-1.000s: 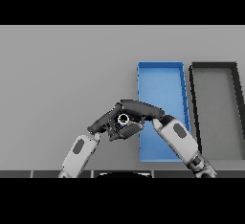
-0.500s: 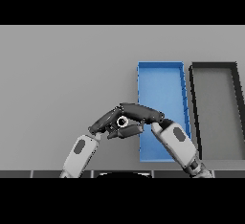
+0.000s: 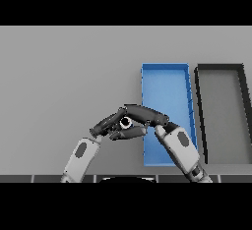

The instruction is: Pick up the blue pipe and place it into the blue bin.

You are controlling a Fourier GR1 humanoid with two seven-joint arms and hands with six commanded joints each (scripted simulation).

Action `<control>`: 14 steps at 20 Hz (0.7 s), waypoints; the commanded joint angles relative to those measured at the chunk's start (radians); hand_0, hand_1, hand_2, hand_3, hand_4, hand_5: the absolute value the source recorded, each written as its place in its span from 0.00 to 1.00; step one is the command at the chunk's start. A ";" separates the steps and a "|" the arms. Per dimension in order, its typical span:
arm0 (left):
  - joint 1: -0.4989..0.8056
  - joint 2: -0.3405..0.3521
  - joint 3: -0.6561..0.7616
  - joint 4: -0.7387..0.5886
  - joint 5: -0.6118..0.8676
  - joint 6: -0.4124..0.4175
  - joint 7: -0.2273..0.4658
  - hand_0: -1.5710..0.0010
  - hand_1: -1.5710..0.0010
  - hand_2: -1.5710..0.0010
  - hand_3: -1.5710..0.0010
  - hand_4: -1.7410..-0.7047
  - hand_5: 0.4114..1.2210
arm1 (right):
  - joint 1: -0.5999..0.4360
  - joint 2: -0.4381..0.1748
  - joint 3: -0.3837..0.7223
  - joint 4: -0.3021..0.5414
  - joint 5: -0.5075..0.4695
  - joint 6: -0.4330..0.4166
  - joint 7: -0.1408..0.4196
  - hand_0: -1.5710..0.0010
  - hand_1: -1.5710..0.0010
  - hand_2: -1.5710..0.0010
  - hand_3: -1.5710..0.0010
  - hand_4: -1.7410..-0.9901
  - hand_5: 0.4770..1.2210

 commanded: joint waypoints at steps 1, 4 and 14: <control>0.009 0.001 0.000 -0.005 0.002 0.001 0.021 0.84 0.85 0.86 0.89 0.66 0.62 | -0.003 0.020 0.005 -0.005 0.007 -0.003 -0.004 0.00 0.00 0.00 0.00 0.32 0.99; 0.002 -0.012 0.003 0.010 -0.005 0.019 0.062 0.92 0.93 0.93 0.94 0.72 0.39 | 0.013 0.034 -0.004 -0.017 0.048 0.004 -0.029 0.00 0.00 0.00 0.00 0.32 1.00; 0.004 -0.019 0.025 0.014 0.014 0.034 0.140 0.99 0.99 0.99 0.99 0.75 0.11 | -0.073 0.087 -0.118 -0.024 -0.111 0.005 0.097 0.00 0.00 0.00 0.00 0.33 1.00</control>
